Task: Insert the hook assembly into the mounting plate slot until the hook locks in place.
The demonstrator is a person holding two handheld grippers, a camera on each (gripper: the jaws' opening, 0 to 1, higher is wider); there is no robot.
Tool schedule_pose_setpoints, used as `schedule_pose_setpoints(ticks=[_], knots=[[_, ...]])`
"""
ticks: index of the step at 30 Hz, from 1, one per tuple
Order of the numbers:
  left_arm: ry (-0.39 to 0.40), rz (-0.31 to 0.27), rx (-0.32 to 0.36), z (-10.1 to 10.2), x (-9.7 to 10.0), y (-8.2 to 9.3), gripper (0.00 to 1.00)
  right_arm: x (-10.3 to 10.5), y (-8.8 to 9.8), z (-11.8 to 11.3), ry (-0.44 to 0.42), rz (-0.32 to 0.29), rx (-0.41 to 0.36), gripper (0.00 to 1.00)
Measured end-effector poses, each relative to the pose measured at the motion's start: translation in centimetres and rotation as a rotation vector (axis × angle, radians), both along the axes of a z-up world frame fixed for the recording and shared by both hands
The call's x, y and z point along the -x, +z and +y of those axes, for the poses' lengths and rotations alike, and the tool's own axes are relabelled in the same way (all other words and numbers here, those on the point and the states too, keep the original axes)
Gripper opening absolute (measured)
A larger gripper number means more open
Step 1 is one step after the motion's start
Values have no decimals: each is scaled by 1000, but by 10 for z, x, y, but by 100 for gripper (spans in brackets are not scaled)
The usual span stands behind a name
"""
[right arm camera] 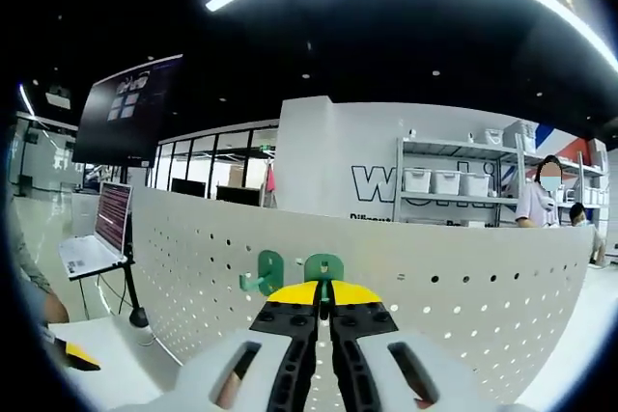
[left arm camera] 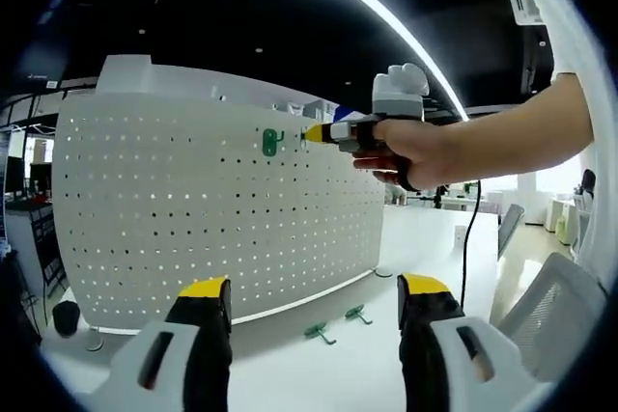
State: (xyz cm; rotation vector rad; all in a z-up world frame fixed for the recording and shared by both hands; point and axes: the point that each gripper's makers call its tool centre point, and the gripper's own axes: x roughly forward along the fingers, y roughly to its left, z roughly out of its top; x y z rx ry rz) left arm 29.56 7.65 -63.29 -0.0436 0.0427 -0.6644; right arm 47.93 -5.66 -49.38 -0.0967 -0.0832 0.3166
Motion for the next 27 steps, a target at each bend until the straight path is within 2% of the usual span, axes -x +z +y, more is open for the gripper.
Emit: schedule_pose_setpoints(ticks=[11, 27], knots=[[2, 17, 3, 1, 3, -4, 72, -8, -2, 3, -12, 1, 15, 1], [-2, 33, 13, 3, 4, -8, 71, -17, -8, 3, -41, 35, -18, 2]])
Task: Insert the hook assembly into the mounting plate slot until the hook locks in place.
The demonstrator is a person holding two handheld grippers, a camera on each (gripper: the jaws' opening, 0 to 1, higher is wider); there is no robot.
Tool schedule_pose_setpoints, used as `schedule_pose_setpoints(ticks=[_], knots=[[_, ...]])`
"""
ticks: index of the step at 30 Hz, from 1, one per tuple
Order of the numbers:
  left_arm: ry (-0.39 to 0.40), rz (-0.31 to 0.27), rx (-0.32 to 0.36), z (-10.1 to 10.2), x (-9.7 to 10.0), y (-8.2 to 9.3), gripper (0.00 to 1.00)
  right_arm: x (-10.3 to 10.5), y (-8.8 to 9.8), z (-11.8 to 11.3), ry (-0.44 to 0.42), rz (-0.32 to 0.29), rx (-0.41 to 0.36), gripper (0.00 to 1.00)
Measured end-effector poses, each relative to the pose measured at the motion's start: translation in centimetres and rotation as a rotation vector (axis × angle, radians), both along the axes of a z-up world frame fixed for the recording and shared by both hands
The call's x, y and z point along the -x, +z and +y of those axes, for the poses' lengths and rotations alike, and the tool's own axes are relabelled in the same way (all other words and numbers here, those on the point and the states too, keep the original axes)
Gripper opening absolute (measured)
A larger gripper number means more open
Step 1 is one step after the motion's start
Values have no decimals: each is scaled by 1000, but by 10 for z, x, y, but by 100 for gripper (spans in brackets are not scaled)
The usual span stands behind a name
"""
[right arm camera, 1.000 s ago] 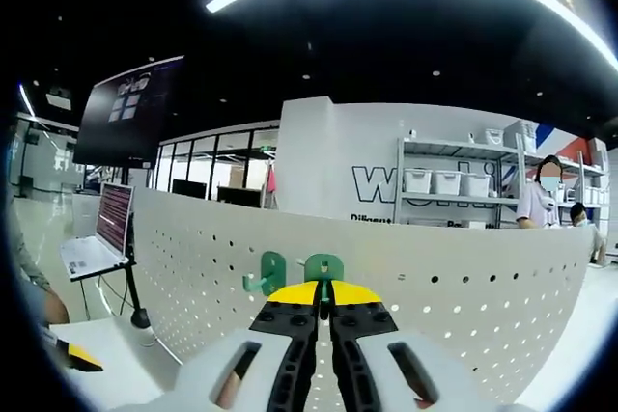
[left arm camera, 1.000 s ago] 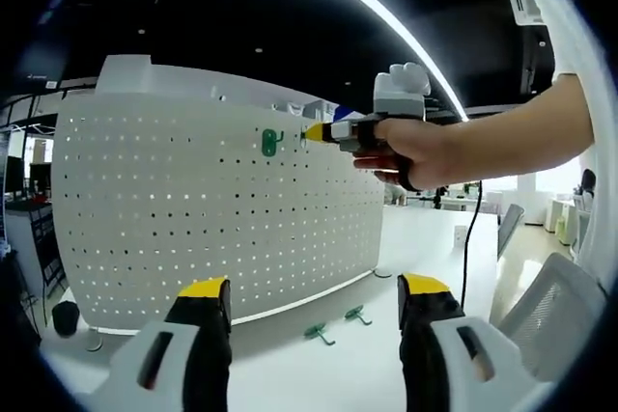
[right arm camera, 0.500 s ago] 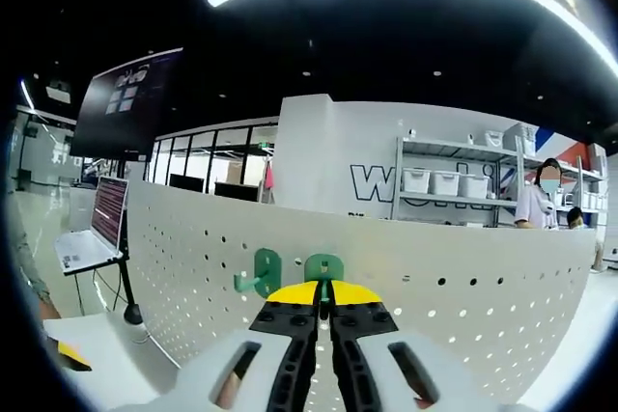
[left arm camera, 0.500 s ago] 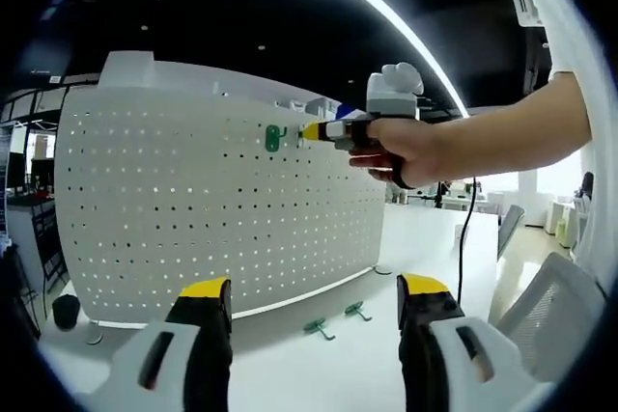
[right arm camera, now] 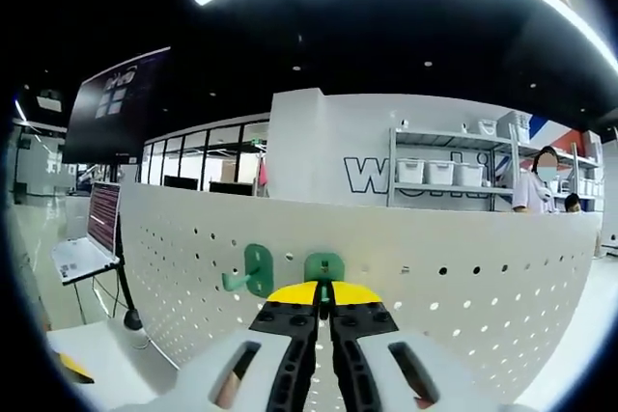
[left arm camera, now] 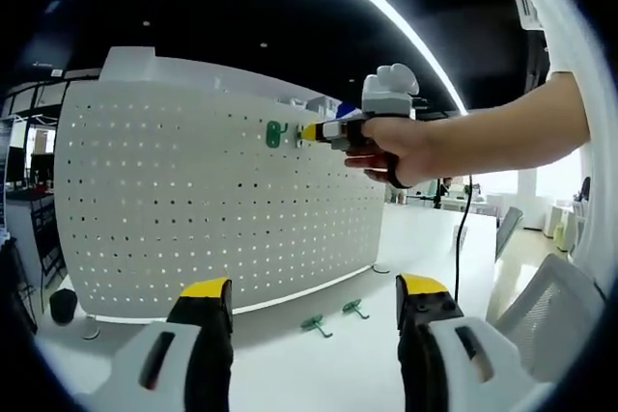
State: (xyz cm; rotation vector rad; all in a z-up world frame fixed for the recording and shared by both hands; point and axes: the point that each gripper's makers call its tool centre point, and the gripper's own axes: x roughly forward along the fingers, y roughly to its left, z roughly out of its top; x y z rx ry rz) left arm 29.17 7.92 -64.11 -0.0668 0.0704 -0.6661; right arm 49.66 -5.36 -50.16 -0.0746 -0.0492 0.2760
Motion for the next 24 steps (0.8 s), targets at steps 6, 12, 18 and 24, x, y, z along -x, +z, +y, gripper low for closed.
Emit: schedule_pose_setpoints(ticks=[6, 12, 18, 24], knots=[[-8, 2, 2, -2, 2, -1, 70, -3, 0, 0, -33, 18, -17, 2], [-12, -2, 6, -2, 3, 0, 70, -3, 0, 0, -94, 28, -17, 2], [-24, -7, 0, -5, 4, 0, 70, -5, -1, 0, -136, 43, -40, 3], [-30, -13, -5, -7, 4, 0, 70, -4, -3, -1, -149, 54, -39, 3]])
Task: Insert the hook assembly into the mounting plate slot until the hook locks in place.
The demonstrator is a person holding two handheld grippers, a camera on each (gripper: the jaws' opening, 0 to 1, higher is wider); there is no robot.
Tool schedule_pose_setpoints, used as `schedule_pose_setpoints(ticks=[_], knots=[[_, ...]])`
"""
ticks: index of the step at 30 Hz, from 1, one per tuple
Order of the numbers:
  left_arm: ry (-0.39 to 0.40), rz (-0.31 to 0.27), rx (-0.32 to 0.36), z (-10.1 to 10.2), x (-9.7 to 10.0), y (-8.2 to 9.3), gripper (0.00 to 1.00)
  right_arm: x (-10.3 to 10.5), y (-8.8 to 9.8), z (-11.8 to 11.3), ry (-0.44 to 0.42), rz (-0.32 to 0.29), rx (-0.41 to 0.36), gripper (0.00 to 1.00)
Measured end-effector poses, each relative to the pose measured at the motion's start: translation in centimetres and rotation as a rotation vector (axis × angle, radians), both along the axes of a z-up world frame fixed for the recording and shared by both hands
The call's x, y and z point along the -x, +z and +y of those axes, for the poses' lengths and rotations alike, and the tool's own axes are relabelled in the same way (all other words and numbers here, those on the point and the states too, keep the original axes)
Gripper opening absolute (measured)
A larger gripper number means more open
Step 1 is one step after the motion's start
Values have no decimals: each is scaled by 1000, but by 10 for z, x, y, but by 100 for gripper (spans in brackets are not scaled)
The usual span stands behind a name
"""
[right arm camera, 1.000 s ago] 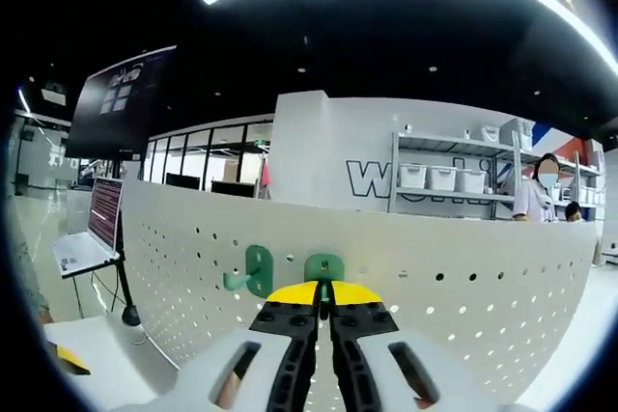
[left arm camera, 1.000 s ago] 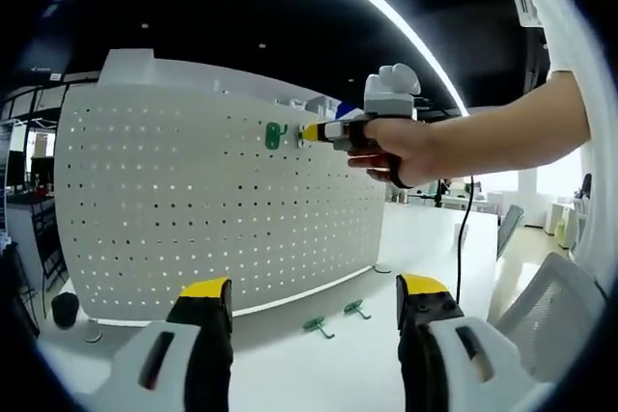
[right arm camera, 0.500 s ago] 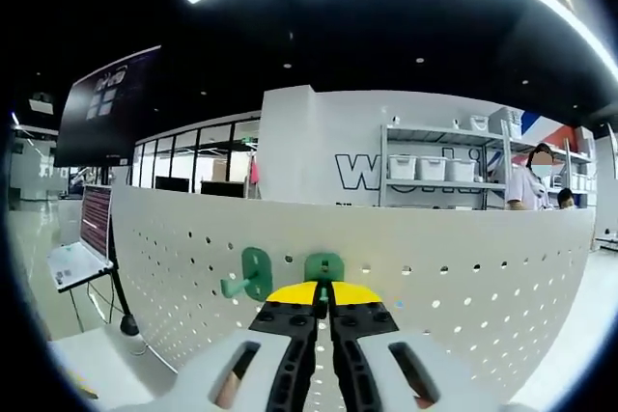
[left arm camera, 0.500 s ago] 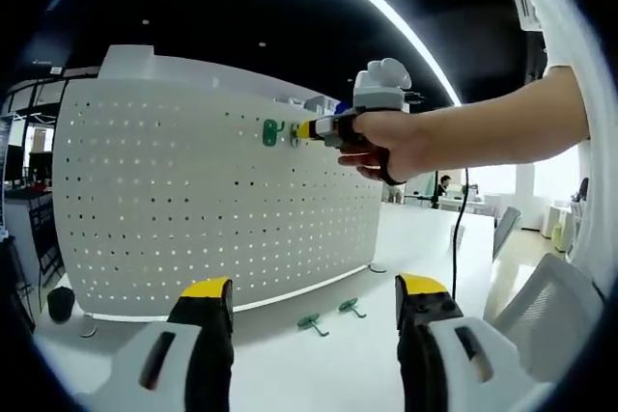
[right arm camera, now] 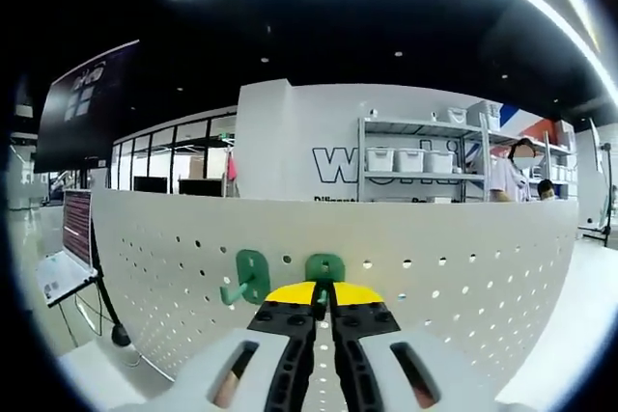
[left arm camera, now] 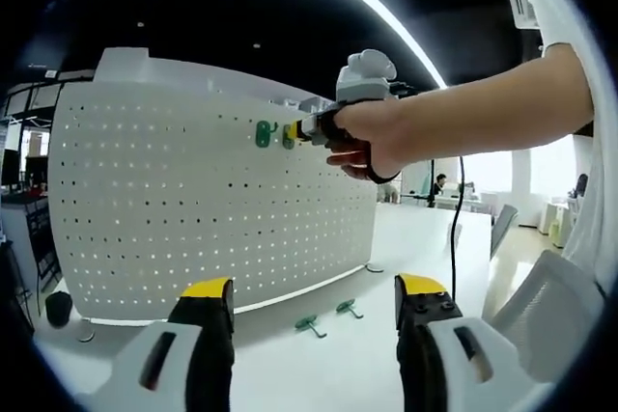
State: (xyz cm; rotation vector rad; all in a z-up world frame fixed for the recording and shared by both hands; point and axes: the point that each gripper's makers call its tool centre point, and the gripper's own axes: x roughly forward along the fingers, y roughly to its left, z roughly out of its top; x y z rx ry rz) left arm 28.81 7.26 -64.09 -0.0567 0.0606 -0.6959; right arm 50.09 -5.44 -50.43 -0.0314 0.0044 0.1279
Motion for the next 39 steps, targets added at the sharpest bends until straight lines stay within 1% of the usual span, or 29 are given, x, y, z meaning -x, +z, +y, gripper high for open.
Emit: schedule_pose_setpoints(ticks=[5, 8, 12, 16, 18, 20, 23, 30, 33, 36, 39], knots=[[6, -5, 8, 1, 0, 3, 70, -1, 0, 0, 10, 2, 10, 3], [7, -5, 3, 1, -1, 2, 69, -1, 0, 1, 32, 5, 8, 5], [3, -2, -6, 1, -1, 0, 69, 1, 0, 2, 59, 10, 30, 6], [0, 0, -11, 0, 1, 0, 69, 4, -4, 1, 82, 17, 39, 15], [-2, 1, -14, 0, 1, -1, 69, 5, -10, 0, 92, 35, 52, 20], [0, 5, -14, 0, 1, -2, 69, 6, -14, 0, 109, 48, 53, 23], [3, 10, -14, 0, 0, -3, 69, 11, -17, 1, 124, 44, 72, 29], [0, 11, -19, -1, 0, -4, 70, 16, -23, 2, 142, 48, 60, 39], [5, 13, -22, 1, -1, -5, 69, 18, -24, 3, 147, 42, 67, 41], [6, 16, -16, 1, 0, -5, 69, 18, -23, 5, 152, 33, 47, 42], [5, 16, -21, 1, 0, -5, 69, 18, -21, 6, 153, 33, 51, 41]])
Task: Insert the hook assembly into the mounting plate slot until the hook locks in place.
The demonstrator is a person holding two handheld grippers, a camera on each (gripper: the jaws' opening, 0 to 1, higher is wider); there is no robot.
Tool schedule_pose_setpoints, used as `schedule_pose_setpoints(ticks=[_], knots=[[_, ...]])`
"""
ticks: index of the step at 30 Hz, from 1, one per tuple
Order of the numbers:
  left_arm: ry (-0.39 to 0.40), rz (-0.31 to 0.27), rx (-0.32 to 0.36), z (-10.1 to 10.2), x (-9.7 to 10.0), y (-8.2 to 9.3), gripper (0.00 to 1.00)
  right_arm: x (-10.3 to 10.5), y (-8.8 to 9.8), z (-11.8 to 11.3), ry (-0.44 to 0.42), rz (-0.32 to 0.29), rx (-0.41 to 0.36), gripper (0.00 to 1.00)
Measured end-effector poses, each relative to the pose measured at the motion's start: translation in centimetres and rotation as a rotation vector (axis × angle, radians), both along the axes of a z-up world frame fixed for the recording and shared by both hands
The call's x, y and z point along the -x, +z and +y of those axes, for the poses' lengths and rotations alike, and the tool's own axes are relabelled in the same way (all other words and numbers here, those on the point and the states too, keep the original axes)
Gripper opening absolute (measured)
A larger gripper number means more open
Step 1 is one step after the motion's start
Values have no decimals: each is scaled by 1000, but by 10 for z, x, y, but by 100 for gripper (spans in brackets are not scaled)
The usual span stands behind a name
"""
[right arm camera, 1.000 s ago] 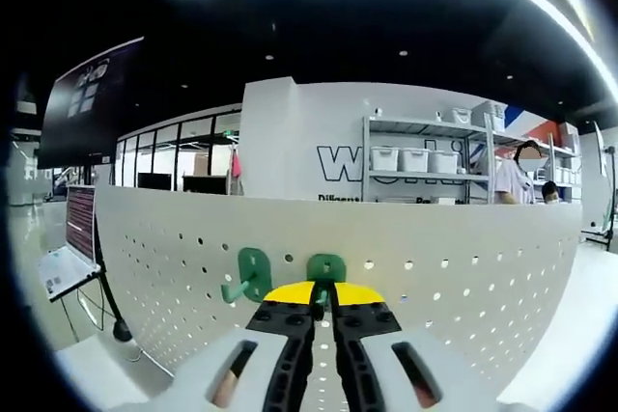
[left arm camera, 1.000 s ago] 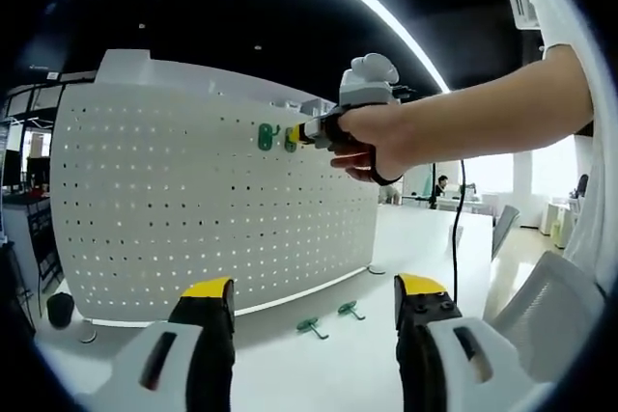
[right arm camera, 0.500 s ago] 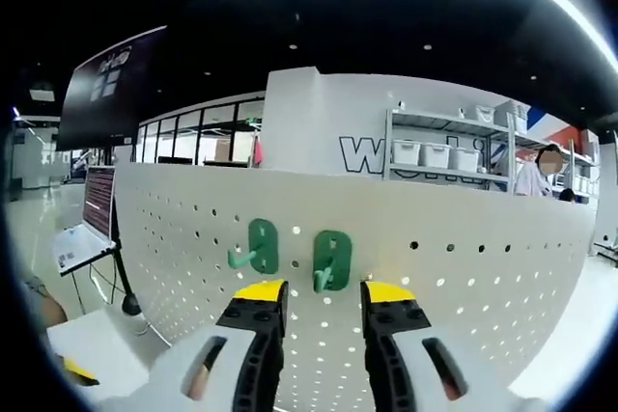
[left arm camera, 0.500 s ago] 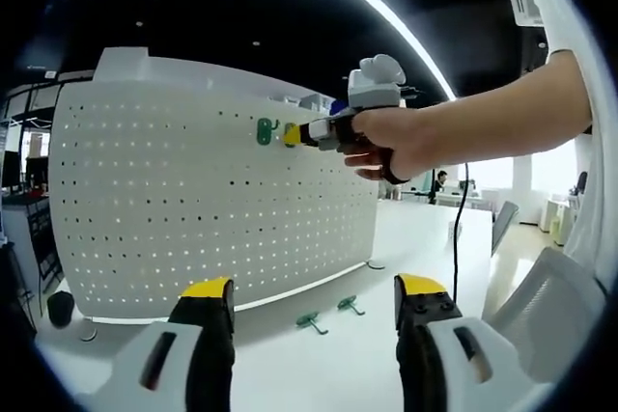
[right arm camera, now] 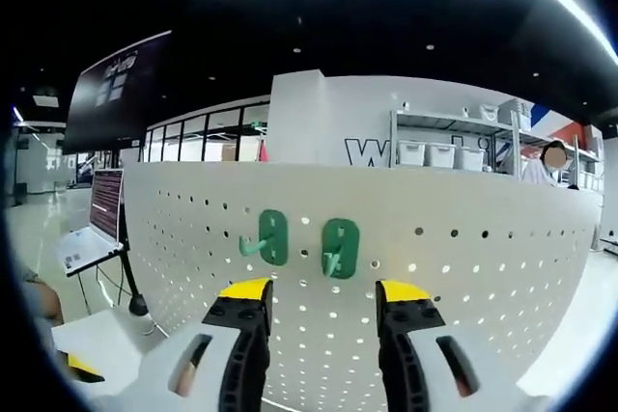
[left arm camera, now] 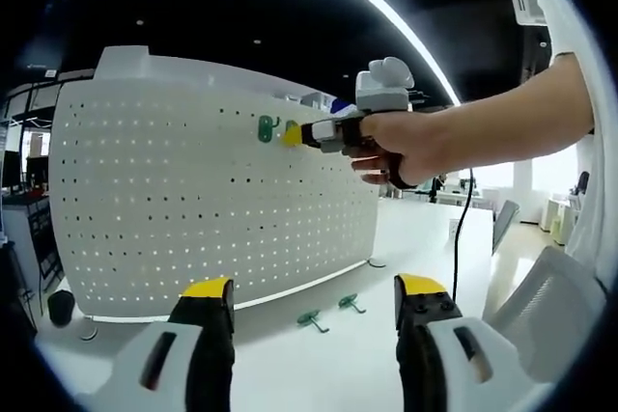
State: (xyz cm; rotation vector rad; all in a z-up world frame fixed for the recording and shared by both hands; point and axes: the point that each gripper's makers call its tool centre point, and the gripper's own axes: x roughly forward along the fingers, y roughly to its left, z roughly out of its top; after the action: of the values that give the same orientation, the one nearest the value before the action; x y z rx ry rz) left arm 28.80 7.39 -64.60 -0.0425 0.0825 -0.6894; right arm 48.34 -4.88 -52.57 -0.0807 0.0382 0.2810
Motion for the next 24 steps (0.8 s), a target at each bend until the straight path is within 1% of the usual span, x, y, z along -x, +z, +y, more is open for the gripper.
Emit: schedule_pose_setpoints(ticks=[5, 7, 8, 9, 10, 12, 14, 20, 24], knots=[[5, -1, 0, 1, -1, 0, 69, 0, 4, 0, 14, -15, -9, 40], [6, 0, 0, 1, -1, 0, 70, 1, 5, 5, 57, -16, -33, 38], [6, 0, 0, 1, -1, 0, 70, 3, 5, 7, 83, -19, -50, 39], [6, -2, 0, 1, -1, 0, 70, 4, 5, 6, 91, -24, -47, 40], [5, -1, 0, 1, -1, 0, 70, 5, 5, 8, 117, -28, -66, 40], [4, -1, -2, 1, -1, 0, 70, 8, 7, 7, 139, -39, -92, 41], [3, 0, -2, 0, -1, -1, 70, 9, 6, 7, 159, -34, -103, 41], [21, 8, 16, 5, -3, 0, 70, 9, 9, 9, 165, -41, -105, 39], [19, 4, 8, 5, -2, 0, 70, 11, 6, 10, 171, -40, -93, 39]])
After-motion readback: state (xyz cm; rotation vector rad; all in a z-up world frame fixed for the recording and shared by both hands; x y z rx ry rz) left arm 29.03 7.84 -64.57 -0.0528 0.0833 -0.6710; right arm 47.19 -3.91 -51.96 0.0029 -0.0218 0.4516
